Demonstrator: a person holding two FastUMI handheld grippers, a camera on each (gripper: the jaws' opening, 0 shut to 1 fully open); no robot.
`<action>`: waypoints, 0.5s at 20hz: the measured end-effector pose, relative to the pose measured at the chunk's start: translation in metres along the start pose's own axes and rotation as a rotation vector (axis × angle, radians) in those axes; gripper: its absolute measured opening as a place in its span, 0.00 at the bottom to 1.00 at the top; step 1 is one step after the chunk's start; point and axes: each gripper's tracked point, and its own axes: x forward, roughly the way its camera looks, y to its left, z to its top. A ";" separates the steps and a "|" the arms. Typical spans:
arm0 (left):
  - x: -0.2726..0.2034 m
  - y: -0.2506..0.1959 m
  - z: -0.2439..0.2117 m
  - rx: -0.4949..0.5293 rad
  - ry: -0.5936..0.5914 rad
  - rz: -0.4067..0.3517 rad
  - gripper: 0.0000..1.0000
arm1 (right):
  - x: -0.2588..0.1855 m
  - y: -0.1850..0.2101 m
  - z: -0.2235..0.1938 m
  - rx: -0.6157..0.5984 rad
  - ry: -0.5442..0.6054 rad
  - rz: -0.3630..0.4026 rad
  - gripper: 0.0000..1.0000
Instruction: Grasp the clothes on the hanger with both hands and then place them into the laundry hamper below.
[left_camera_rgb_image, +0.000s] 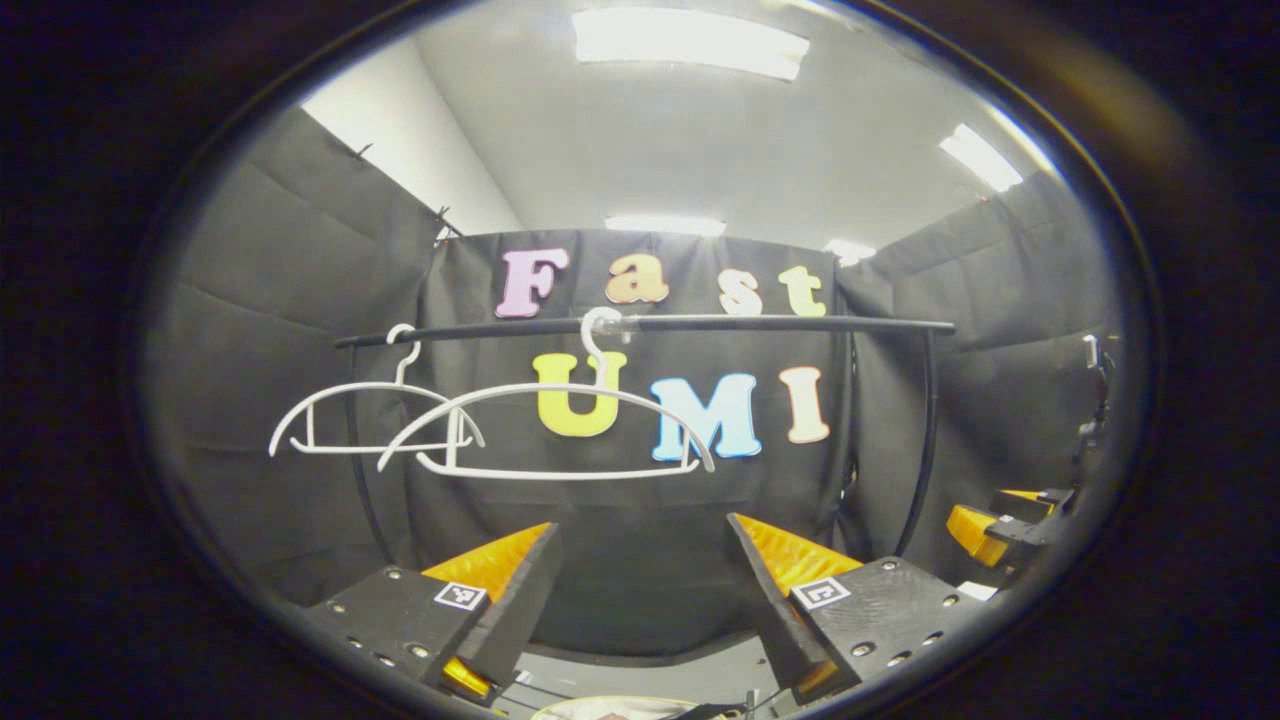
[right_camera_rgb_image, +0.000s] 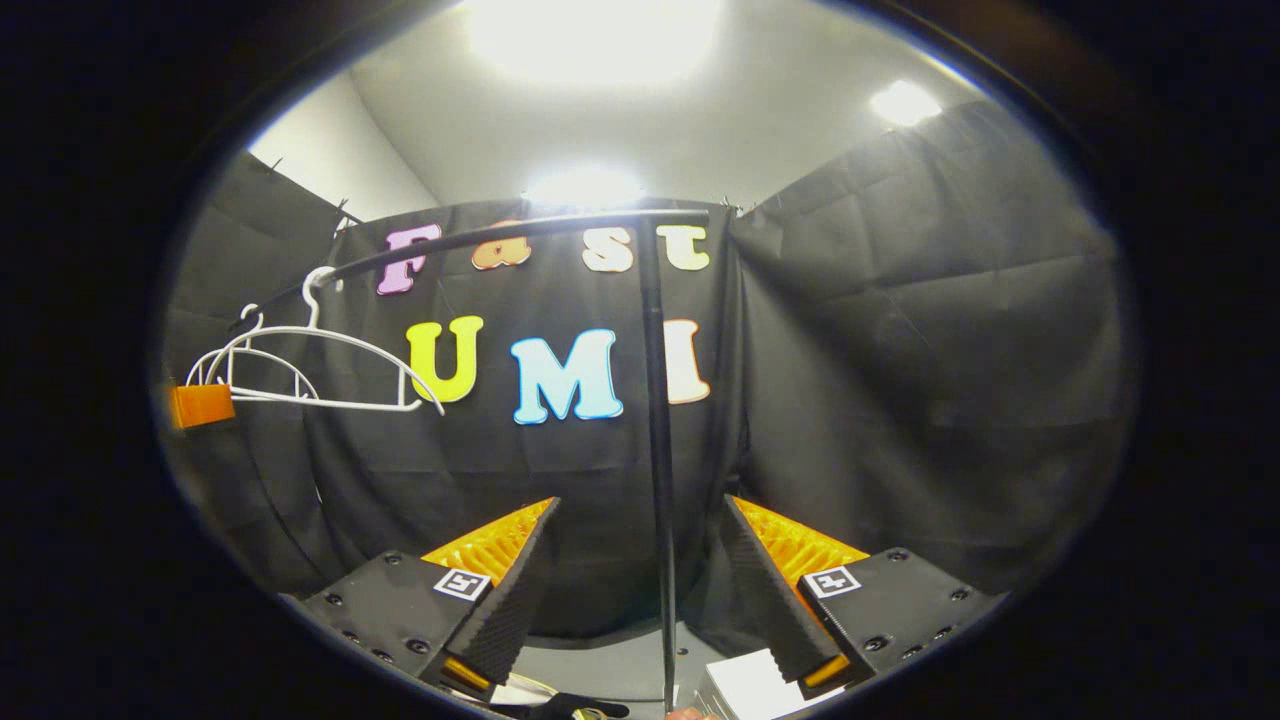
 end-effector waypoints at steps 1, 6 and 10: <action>-0.004 0.005 -0.007 -0.025 0.001 -0.002 0.94 | -0.004 0.005 -0.001 0.006 -0.010 -0.003 0.98; -0.021 0.040 -0.024 -0.071 -0.022 0.009 0.94 | -0.024 0.022 -0.021 0.038 0.021 -0.040 0.93; -0.029 0.051 -0.025 -0.069 -0.025 -0.001 0.94 | -0.036 0.029 -0.023 0.042 0.029 -0.067 0.93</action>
